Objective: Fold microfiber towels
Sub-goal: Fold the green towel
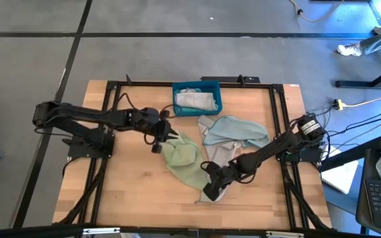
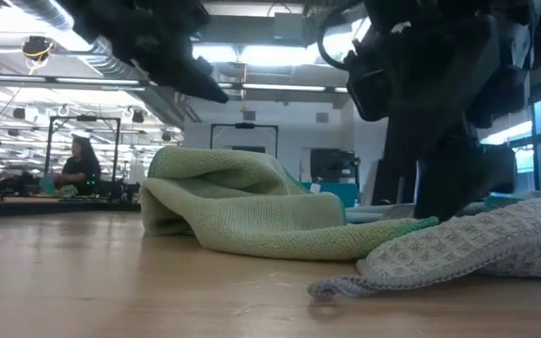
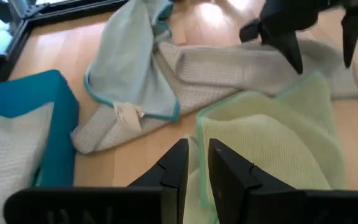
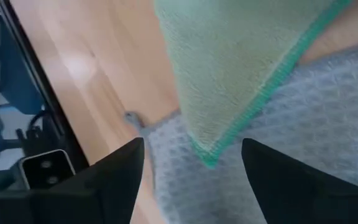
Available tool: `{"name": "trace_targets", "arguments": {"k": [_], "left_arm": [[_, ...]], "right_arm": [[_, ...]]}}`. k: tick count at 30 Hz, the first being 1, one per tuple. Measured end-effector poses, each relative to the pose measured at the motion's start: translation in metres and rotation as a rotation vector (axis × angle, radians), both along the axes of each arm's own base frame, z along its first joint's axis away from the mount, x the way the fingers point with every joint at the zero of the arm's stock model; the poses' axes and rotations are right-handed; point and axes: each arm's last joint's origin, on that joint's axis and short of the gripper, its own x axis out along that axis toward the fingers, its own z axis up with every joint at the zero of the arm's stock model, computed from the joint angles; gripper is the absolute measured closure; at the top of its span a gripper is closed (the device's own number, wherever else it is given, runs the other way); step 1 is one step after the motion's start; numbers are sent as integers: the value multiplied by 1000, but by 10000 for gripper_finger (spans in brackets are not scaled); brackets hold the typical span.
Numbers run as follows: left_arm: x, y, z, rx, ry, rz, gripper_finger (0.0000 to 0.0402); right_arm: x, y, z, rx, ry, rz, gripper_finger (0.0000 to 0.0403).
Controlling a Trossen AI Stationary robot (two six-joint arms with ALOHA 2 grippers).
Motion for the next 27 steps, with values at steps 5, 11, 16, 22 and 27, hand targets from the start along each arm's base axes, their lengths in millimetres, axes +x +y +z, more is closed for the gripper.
{"name": "trace_targets", "arguments": {"k": [5, 11, 16, 22, 27], "left_arm": [[-2, 18, -15, -67, 21, 38, 346], [-2, 24, -21, -78, 41, 59, 346], [-1, 24, -18, -70, 9, 56, 346], [4, 24, -17, -87, -37, 20, 346], [16, 29, -32, -219, -27, -15, 346]], "right_arm": [[4, 2, -16, -8, 15, 0, 144], [9, 2, -21, -34, -25, 30, 168], [9, 2, -22, -55, -33, 48, 204], [8, 2, -23, -87, -41, 85, 279], [7, 4, -24, -124, -58, 147, 362]]}}
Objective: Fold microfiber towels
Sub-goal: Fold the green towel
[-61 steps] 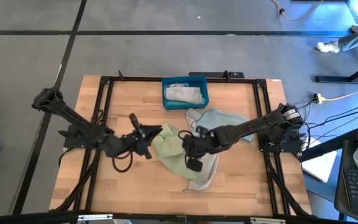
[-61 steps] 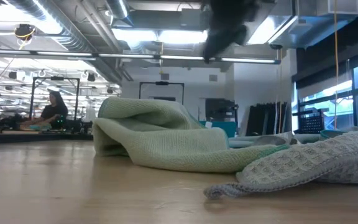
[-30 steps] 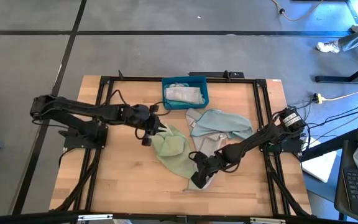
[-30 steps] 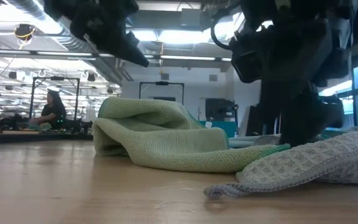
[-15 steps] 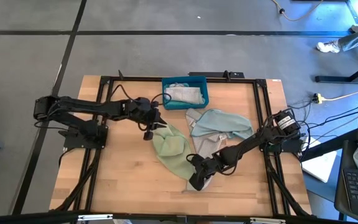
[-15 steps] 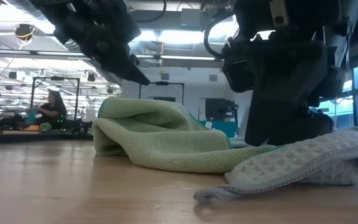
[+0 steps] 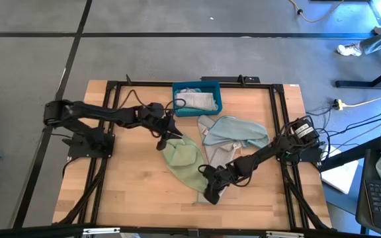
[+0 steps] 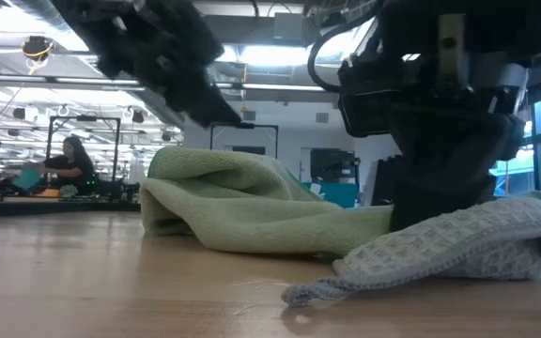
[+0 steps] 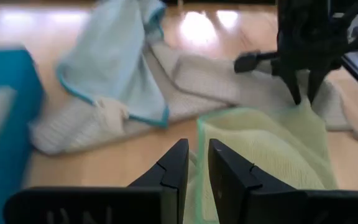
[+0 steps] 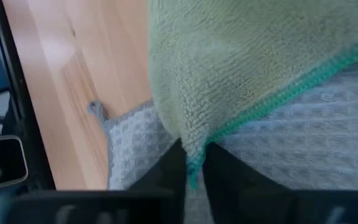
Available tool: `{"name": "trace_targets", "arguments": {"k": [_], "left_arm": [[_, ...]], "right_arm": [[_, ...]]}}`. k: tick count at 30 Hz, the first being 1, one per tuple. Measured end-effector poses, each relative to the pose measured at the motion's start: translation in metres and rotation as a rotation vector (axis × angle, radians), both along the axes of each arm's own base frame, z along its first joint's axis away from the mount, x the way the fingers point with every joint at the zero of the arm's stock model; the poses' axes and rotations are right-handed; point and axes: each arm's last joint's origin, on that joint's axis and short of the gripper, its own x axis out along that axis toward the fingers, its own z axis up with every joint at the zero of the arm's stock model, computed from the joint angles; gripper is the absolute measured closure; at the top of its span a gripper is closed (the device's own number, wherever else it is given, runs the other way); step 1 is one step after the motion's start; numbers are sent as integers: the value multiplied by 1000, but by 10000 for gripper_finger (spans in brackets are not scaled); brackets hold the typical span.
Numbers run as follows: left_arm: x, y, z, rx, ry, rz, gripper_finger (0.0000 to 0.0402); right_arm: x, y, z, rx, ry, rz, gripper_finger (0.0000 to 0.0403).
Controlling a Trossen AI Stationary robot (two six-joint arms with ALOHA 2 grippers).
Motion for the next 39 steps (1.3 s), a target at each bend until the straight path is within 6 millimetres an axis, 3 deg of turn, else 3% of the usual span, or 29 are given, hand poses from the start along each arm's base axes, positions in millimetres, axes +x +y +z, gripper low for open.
{"name": "trace_targets", "arguments": {"k": [3, 8, 16, 23, 30, 39], "left_arm": [[8, 5, -21, -61, 73, -2, 346], [16, 19, -40, -75, 142, 23, 346], [19, 30, -33, -224, 75, -133, 346], [21, 35, -28, -277, 153, -56, 346], [19, 21, -33, -278, 298, -18, 346], [18, 16, -36, -311, 352, 31, 346]], "right_arm": [[0, 0, 0, -25, -9, 41, 393], [-1, 0, 0, -64, -27, 98, 377], [-2, 2, -1, -113, -41, 165, 394], [-2, 0, -1, -199, -77, 190, 383], [-1, -1, -1, -277, -107, 226, 393], [-3, 4, -1, -321, -129, 295, 392]]}}
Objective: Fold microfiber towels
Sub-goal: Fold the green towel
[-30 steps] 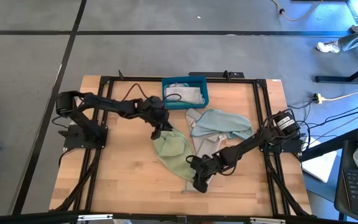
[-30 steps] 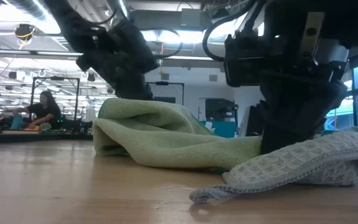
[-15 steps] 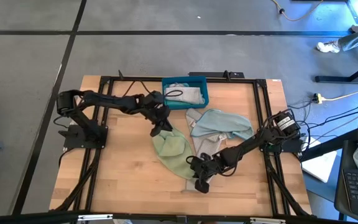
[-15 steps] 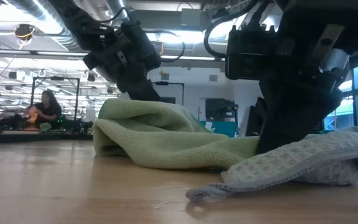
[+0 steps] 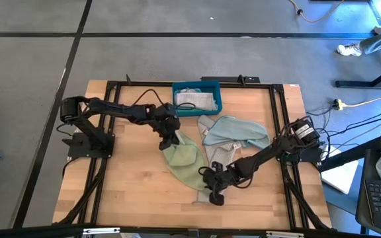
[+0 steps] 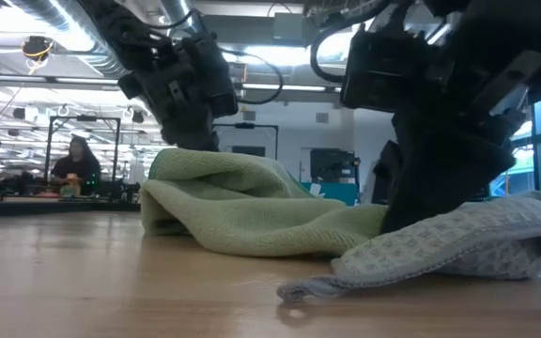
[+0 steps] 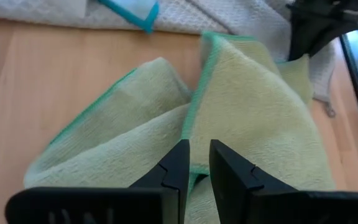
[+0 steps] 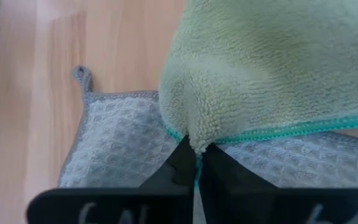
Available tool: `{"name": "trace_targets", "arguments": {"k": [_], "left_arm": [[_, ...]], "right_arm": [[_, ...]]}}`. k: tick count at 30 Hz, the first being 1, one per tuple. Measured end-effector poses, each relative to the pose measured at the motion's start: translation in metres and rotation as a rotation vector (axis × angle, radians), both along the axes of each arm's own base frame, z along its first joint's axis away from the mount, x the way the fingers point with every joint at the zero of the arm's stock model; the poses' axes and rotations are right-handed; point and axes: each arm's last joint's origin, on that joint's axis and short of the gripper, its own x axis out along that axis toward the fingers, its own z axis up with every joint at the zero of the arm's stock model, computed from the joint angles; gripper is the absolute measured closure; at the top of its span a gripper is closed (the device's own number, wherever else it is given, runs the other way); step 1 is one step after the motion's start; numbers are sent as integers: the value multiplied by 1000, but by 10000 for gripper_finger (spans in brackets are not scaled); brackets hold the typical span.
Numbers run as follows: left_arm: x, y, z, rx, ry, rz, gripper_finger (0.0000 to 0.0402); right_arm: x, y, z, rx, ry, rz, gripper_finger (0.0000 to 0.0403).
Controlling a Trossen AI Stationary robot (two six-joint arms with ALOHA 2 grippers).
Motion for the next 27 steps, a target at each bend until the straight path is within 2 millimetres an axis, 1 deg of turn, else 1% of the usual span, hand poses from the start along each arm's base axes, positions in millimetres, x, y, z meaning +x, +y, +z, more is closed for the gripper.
{"name": "trace_targets", "arguments": {"k": [3, 9, 12, 17, 23, 27], "left_arm": [[0, 1, -3, 1, 14, 8, 346], [5, -2, -21, -81, 68, -16, 346], [7, -3, -28, -88, 92, -22, 346], [6, -2, -25, -125, 69, -51, 346], [5, 6, -23, -121, 57, -29, 346], [5, 2, -23, -116, 49, -63, 345]], "right_arm": [[-2, 3, 0, -21, -10, 8, 397], [-2, 4, 0, -30, -15, 6, 379], [-2, 4, 0, -31, -14, 7, 382], [-3, 4, 0, -45, -14, 25, 397], [-3, 4, 0, -56, -18, 21, 382], [-2, 4, -4, -63, -12, 21, 386]]}}
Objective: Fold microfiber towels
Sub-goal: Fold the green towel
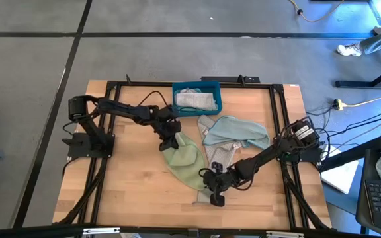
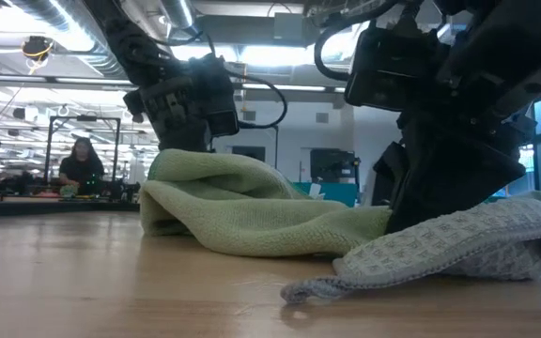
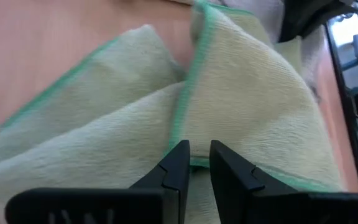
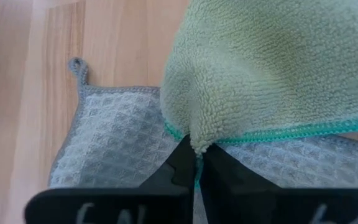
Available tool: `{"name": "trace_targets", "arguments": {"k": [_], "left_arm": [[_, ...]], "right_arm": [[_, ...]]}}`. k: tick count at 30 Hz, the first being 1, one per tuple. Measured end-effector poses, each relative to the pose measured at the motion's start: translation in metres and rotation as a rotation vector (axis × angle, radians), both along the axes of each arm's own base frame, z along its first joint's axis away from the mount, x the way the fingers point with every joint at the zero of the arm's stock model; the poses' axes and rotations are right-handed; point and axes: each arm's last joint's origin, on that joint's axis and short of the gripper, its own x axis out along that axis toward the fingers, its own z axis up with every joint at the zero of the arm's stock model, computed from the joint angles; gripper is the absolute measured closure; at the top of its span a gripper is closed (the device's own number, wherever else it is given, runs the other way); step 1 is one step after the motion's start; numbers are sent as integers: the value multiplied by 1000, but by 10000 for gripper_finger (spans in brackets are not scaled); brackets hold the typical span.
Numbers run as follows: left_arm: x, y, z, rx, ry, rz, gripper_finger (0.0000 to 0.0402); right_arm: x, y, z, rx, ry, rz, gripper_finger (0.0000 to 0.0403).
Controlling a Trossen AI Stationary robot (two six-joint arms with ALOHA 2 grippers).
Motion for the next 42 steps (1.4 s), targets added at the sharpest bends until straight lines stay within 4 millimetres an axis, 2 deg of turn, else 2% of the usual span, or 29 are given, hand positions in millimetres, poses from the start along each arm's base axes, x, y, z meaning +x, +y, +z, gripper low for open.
{"name": "trace_targets", "arguments": {"k": [4, 9, 12, 15, 18, 23, 27, 33, 42], "left_arm": [[0, -4, 0, -13, 5, -22, 317], [-1, -3, -1, -7, 19, -7, 245], [-1, 0, -2, 63, 41, 45, 204], [0, 2, -2, 101, 39, 70, 173], [1, 2, -1, 48, 25, 66, 152], [2, -3, -4, -65, 44, 48, 138], [5, -13, -6, -85, 47, 19, 137], [10, -24, -6, -109, 36, 1, 136], [19, -36, 7, -417, -13, -89, 137]], "right_arm": [[1, 0, -2, -1, 1, 1, 397], [1, 1, -3, -11, 1, 18, 383], [1, 1, -3, -12, 3, 19, 377], [0, 0, -4, -13, 8, 18, 382], [0, 0, -4, -15, 9, 16, 394], [0, 0, -4, -14, 8, 8, 389], [1, 0, -4, -13, -2, -18, 380], [-1, 4, -4, -33, -19, -16, 396], [-3, 7, -5, -64, -29, -2, 378]]}}
